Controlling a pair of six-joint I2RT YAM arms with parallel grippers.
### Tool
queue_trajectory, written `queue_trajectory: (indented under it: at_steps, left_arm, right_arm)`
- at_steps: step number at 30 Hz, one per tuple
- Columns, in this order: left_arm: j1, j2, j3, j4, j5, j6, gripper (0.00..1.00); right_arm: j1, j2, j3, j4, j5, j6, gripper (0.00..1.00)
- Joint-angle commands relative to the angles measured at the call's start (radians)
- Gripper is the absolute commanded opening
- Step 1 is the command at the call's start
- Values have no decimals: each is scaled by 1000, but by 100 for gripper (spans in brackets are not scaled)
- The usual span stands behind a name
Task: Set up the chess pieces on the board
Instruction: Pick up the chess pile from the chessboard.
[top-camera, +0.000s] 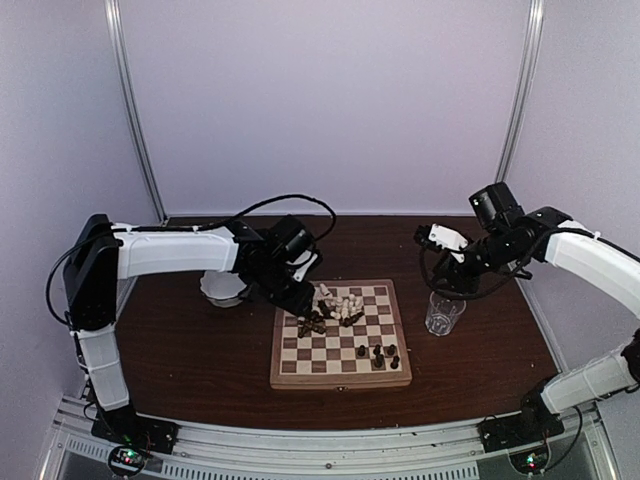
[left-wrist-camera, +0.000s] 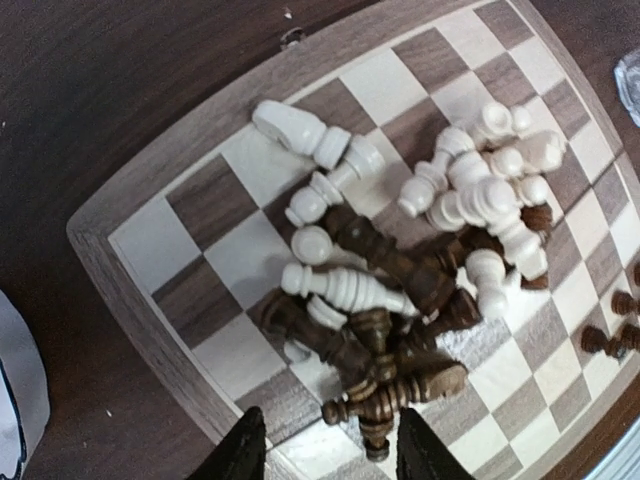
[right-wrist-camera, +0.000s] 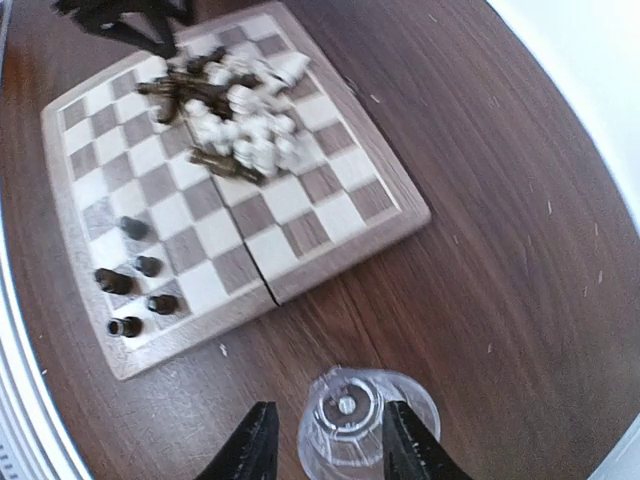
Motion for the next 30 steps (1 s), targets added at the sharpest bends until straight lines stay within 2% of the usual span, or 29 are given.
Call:
queue_trajectory:
  at_steps: [1,8,12,14,20,30]
  left_arm:
    - [4,-157,-129,153,94,30,43]
    - [5,-242,-263,241,127,-66,38]
    - [5,-281,-364,306,170,-108,29]
    - [5,-291,-387,310,171,-114,28]
    - [4,-311,-403,297,153,-111,34]
    - [4,-342,-438,331,147,-128,35]
  right_arm:
    - [168,63,112,-84,37,-98,34]
    - [309,324,256,-85,65,-178,23]
    - [376,418,325,-74,62,-185,22]
    - [408,460,359,-72,76,-186,21]
    - [427,574,430,-79,110,-202,18]
    - [427,649,441,-46,164,-240,18]
